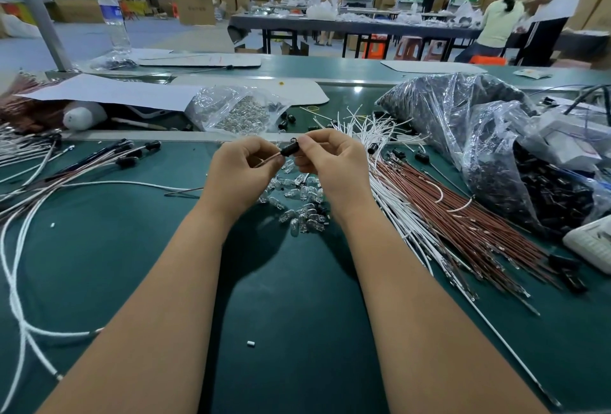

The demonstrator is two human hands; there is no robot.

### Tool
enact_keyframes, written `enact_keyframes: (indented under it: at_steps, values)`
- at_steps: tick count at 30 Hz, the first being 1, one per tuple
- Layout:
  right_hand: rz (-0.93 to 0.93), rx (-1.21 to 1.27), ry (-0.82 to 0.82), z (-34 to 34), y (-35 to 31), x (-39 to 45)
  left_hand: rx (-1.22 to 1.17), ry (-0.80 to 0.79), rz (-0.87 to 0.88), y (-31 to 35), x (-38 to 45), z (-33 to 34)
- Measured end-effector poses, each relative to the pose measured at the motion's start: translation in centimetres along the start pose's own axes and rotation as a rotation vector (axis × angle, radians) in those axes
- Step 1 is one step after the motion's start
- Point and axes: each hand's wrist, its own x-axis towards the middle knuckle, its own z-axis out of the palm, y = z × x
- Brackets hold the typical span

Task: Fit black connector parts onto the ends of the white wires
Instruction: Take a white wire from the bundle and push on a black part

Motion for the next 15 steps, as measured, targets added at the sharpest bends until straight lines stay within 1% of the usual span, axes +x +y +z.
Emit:
enact_keyframes:
  at_steps: [6, 8, 11, 15]
  values:
    - [-0.02, -0.017, 0.026, -0.33, 0.03, 0.42, -0.031, 0.006, 0.041, 0.03, -0.11, 0.09]
    - [-0.034, -0.031, 0.018, -0.28, 0.11, 0.51, 0.012, -0.001, 0.048, -0.18, -0.04, 0.1]
    - [-0.065, -0.069, 0.023, -0.17, 0.23, 0.61, 0.121, -0.025, 0.107, -0.02, -0.21, 0.34]
    - [-0.117, -0.139, 0.044, -0.14, 0.4, 0.62, 0.126, -0.041, 0.123, 0.18, -0.29, 0.35]
